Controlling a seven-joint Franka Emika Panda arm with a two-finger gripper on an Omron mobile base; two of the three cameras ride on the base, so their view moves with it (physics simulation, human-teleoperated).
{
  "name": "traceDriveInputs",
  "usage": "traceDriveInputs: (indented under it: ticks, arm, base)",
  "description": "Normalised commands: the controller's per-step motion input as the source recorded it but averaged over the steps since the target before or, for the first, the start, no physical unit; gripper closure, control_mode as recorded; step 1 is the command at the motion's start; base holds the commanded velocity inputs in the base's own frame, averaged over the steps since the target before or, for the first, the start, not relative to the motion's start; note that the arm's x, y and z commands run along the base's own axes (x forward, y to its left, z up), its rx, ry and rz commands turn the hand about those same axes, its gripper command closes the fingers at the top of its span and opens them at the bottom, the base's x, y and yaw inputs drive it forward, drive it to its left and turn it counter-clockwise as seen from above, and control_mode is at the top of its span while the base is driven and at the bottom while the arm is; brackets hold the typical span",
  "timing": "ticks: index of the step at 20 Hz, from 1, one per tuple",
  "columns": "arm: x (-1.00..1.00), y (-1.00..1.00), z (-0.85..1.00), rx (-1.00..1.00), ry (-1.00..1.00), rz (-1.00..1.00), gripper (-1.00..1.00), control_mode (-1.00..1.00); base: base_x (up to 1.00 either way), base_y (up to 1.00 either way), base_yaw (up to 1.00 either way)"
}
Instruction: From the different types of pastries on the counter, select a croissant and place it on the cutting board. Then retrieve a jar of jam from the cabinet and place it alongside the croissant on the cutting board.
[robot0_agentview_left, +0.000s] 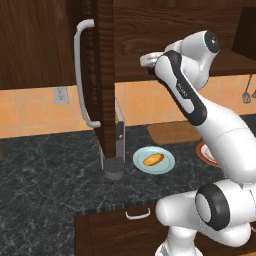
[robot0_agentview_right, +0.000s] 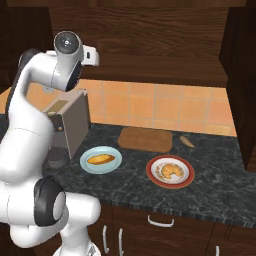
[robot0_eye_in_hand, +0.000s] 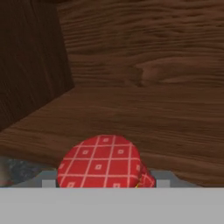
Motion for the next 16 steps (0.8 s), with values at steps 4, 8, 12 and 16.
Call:
traceDriveInputs:
  ticks: [4,8,12,16]
  arm:
    - [-0.74,-0.43,0.00,0.00,0.04,-0.01,1.00,-1.00]
    - [-0.84,-0.53,0.00,0.00,0.01,0.00,1.00,-1.00]
    - [-0.88,-0.51,-0.14,0.02,0.01,0.00,1.00,-1.00]
    - [-0.38,-0.24,-0.39,0.00,-0.01,0.00,1.00,-1.00]
  base:
    - [0.00,0.00,0.00]
    - [0.00,0.00,0.00]
    - [0.00,0.00,0.00]
    - [0.00,0.00,0.00]
